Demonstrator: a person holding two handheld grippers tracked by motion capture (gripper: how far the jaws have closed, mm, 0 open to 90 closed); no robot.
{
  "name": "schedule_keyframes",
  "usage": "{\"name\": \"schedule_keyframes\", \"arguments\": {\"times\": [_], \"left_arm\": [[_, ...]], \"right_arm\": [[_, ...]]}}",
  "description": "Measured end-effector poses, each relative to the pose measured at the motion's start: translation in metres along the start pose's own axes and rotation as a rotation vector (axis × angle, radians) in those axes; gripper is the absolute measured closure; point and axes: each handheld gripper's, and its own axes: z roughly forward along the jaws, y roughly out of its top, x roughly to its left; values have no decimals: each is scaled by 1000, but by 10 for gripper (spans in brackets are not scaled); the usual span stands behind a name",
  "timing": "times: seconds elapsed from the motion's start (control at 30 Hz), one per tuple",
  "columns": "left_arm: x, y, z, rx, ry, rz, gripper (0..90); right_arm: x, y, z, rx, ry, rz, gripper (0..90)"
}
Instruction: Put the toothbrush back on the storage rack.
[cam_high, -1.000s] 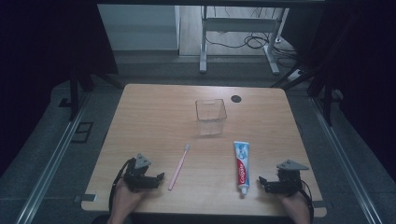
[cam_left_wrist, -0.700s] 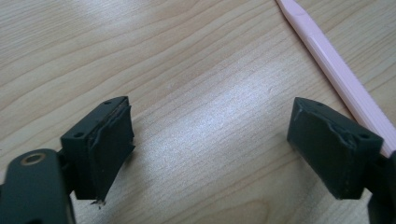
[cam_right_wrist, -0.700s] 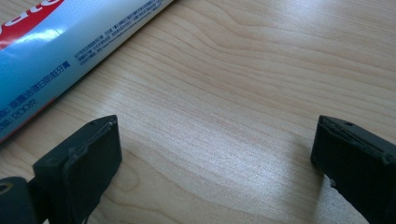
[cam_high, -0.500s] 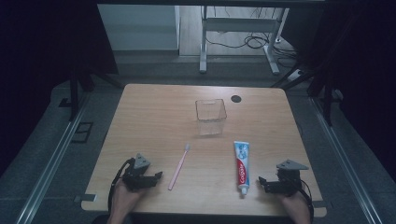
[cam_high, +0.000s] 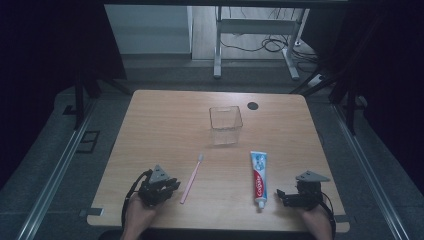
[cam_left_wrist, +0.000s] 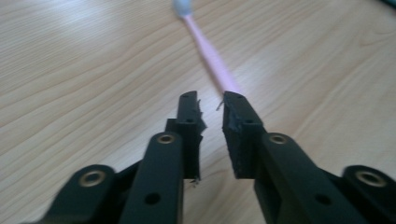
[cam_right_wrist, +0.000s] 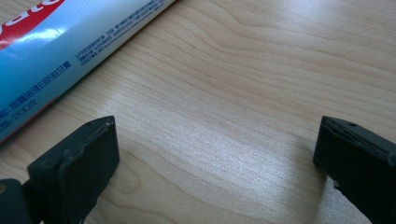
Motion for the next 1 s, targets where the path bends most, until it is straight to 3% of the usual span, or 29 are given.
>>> {"name": "schedule_keyframes", "arguments": {"times": [0.1, 0.13, 0.2, 0.47, 0.77, 1.0], "left_arm": [[-5, 2, 3, 3, -23, 14, 825], [-12, 5, 7, 16, -51, 33, 832], [-19, 6, 11, 27, -64, 58, 841], [-30, 5, 30, 85, -98, 67, 841], [-23, 2, 29, 103, -91, 40, 826], [-8, -2, 23, 116, -48, 20, 815]], "right_arm": [[0, 0, 0, 1, 0, 0, 0], [0, 0, 0, 1, 0, 0, 0], [0, 0, 0, 1, 0, 0, 0], [0, 0, 0, 1, 2, -2, 0], [0, 0, 0, 1, 2, -2, 0], [0, 0, 0, 1, 2, -2, 0]]}}
